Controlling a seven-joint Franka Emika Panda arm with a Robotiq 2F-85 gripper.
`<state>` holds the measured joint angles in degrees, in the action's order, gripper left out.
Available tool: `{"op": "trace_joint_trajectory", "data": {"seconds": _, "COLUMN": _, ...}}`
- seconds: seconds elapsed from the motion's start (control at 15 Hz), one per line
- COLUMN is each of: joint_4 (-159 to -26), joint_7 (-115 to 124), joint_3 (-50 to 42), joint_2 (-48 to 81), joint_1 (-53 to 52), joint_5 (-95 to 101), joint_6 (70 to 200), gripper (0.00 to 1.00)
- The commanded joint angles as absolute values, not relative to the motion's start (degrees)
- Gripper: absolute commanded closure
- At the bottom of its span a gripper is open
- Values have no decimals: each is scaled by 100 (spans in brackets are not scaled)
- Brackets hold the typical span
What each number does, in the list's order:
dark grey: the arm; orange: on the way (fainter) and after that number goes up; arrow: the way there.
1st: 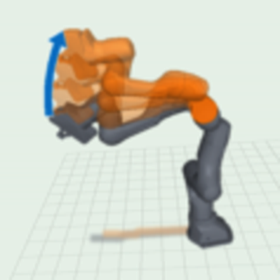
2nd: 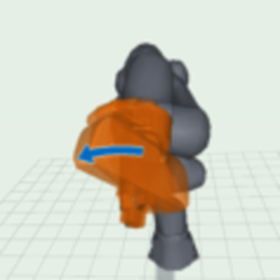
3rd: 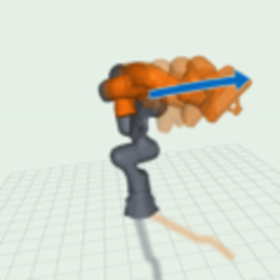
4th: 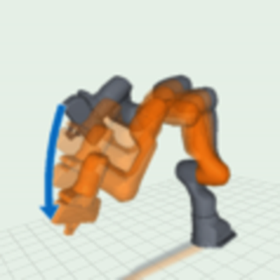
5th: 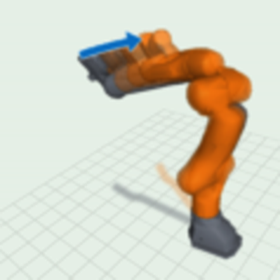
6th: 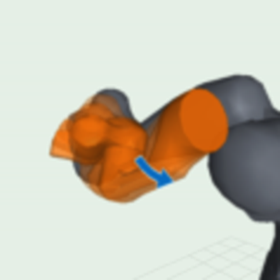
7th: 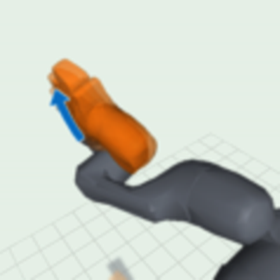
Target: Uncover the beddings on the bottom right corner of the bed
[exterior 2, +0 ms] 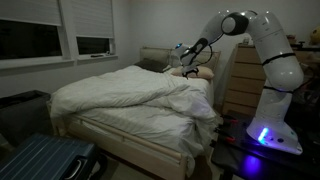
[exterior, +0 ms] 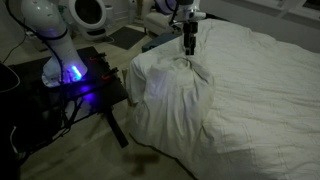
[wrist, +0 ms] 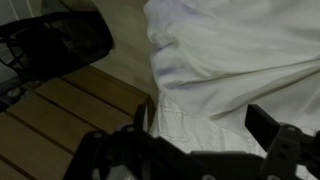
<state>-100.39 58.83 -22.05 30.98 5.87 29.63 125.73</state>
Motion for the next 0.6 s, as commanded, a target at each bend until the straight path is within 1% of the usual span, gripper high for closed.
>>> {"op": "trace_joint_trajectory", "data": {"seconds": 0.0, "joint_4": -11446, "joint_7": 6460, "joint_3": -2409, "joint_2": 2083, "joint_1": 345, "joint_5": 3679, "joint_6": 13616, "gripper": 0}}
{"op": "trace_joint_trajectory", "data": {"seconds": 0.27, "joint_4": -12679, "joint_7": 7229, "joint_3": -2449, "joint_2": 1087, "joint_1": 355, "joint_5": 4533, "joint_6": 14164, "gripper": 0}}
{"op": "trace_joint_trajectory", "data": {"seconds": 0.33, "joint_4": -11849, "joint_7": 6935, "joint_3": -2228, "joint_2": 1808, "joint_1": 561, "joint_5": 4251, "joint_6": 13878, "gripper": 0}}
{"op": "trace_joint_trajectory", "data": {"seconds": 0.53, "joint_4": -12459, "joint_7": 7125, "joint_3": -2172, "joint_2": 1274, "joint_1": 619, "joint_5": 4464, "joint_6": 13995, "gripper": 0}}
